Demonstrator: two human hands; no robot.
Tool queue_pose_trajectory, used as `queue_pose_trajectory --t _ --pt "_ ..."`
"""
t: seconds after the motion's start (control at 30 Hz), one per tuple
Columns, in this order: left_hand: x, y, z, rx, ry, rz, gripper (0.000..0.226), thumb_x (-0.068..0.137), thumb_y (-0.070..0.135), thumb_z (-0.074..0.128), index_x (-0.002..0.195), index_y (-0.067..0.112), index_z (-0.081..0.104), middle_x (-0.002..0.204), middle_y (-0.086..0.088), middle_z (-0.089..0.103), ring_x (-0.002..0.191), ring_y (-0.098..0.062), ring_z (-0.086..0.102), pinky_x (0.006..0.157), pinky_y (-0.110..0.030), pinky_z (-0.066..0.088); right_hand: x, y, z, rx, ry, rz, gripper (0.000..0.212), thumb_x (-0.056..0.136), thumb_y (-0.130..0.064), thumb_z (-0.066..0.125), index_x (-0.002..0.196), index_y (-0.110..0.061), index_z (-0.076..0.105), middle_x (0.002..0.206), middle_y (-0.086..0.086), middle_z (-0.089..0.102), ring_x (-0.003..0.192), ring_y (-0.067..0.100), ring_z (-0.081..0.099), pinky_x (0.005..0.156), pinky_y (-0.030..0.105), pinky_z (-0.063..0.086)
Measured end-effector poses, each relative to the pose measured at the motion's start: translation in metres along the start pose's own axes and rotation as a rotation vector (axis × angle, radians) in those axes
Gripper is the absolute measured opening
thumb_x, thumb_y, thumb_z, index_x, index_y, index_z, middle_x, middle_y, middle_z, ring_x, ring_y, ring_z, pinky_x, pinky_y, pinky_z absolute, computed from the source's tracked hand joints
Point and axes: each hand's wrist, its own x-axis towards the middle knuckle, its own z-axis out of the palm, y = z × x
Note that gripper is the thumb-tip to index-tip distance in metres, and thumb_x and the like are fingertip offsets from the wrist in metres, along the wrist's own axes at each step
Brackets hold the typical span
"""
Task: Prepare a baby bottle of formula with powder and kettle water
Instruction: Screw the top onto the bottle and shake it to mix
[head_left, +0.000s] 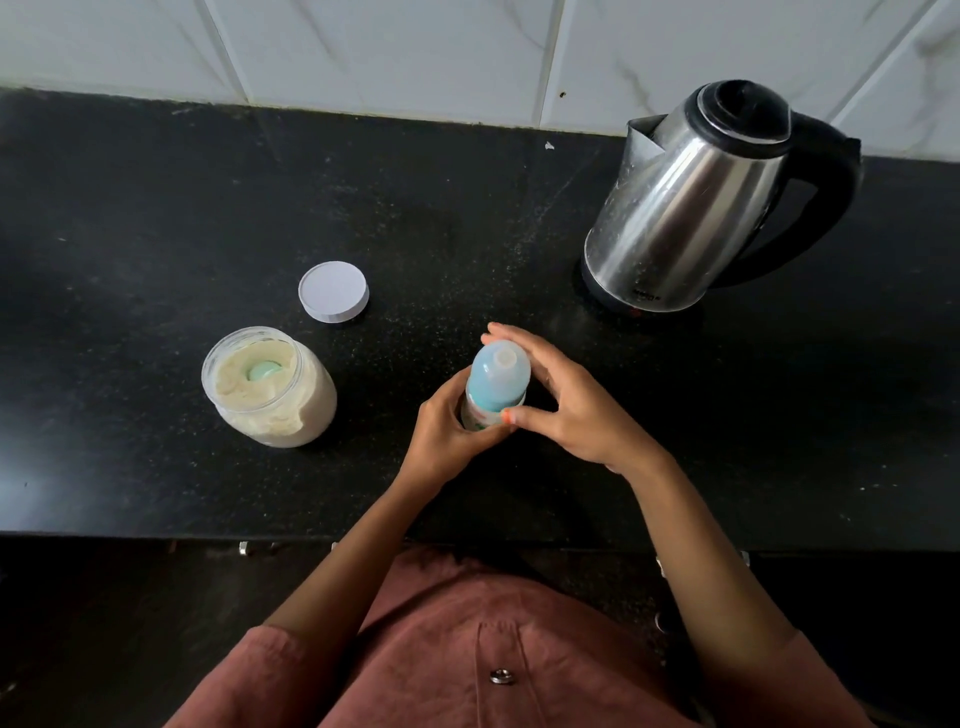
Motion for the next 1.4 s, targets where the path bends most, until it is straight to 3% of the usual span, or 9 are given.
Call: queue_pose_trajectory --t 0.27,0.43,0.5,0.8,0.97,1.03,1.23,1.33,1.4 --pt "0.000 0.000 0.000 0.020 0.022 -0.008 0.058 0.071 0.008 0.079 0.117 0.030 0.051 0.107 0.014 0.062 0.101 0.002 0.059 0.083 -0.015 0.048 0.008 -0.001 0.024 -0.258 0.356 0.064 0.068 0.057 -0.028 0.085 0.116 -0.016 0.054 0.112 -0.006 0.042 0.110 0.013 0.045 0.097 0.036 0.042" --pt "0.000 -0.001 0.000 0.013 0.005 -0.009 0.060 0.072 0.009 0.078 0.121 0.028 0.049 0.113 0.012 0.061 0.107 -0.003 0.058 0.090 -0.020 0.048 0.001 0.002 0.010 -0.040 0.101 0.015 0.084 0.070 -0.014 0.078 0.137 -0.026 0.030 0.139 -0.008 0.036 0.131 0.005 0.034 0.108 0.016 0.027" --pt "0.000 -0.001 0.000 0.020 0.001 -0.007 0.060 0.071 0.013 0.078 0.121 0.029 0.048 0.113 0.013 0.060 0.107 -0.002 0.058 0.090 -0.019 0.048 -0.001 0.002 0.002 -0.006 0.006 0.017 0.078 0.076 -0.005 0.070 0.136 -0.031 0.029 0.142 -0.007 0.039 0.132 0.004 0.035 0.110 0.021 0.028" --pt "0.001 -0.003 0.001 0.034 0.026 -0.011 0.058 0.072 0.008 0.078 0.120 0.025 0.051 0.108 0.014 0.061 0.102 0.003 0.058 0.085 -0.015 0.048 0.009 0.004 0.028 -0.271 0.409 0.052 0.066 0.057 -0.030 0.085 0.115 -0.012 0.057 0.110 -0.002 0.044 0.105 0.013 0.046 0.093 0.036 0.044" --pt "0.001 -0.002 0.000 0.031 0.006 -0.013 0.061 0.072 0.010 0.078 0.120 0.030 0.047 0.112 0.015 0.059 0.107 0.000 0.057 0.089 -0.017 0.047 0.003 0.007 0.013 -0.058 0.144 -0.014 0.078 0.069 -0.012 0.078 0.134 -0.023 0.037 0.136 -0.007 0.040 0.127 0.003 0.037 0.106 0.017 0.029" --pt "0.000 -0.003 0.000 0.032 0.000 -0.014 0.061 0.071 0.012 0.078 0.122 0.029 0.047 0.113 0.015 0.059 0.109 0.000 0.057 0.090 -0.016 0.047 0.003 0.007 0.006 -0.028 0.062 0.001 0.075 0.073 -0.005 0.072 0.135 -0.026 0.036 0.139 -0.006 0.044 0.129 0.005 0.038 0.108 0.021 0.030" --pt "-0.001 -0.001 0.002 0.050 0.038 -0.004 0.055 0.071 0.011 0.079 0.115 0.030 0.052 0.104 0.016 0.062 0.100 0.003 0.059 0.083 -0.013 0.048 0.009 0.009 0.019 -0.202 0.357 -0.050 0.061 0.059 -0.016 0.084 0.114 -0.013 0.056 0.107 -0.005 0.051 0.101 0.005 0.051 0.087 0.005 0.037" --pt "-0.001 0.000 0.001 0.067 0.041 0.002 0.056 0.072 0.009 0.078 0.113 0.034 0.050 0.102 0.020 0.061 0.098 0.009 0.058 0.081 -0.009 0.046 0.009 0.009 0.028 -0.251 0.448 -0.009 0.066 0.055 -0.024 0.087 0.112 -0.011 0.056 0.105 -0.002 0.045 0.101 0.013 0.051 0.088 0.016 0.041" --pt "-0.001 0.000 0.000 0.070 0.034 0.001 0.056 0.072 0.009 0.078 0.115 0.031 0.051 0.103 0.020 0.061 0.098 0.009 0.058 0.081 -0.010 0.046 0.008 0.008 0.023 -0.214 0.350 -0.011 0.071 0.057 -0.023 0.086 0.119 -0.014 0.053 0.112 -0.002 0.045 0.109 0.014 0.049 0.093 0.021 0.041"
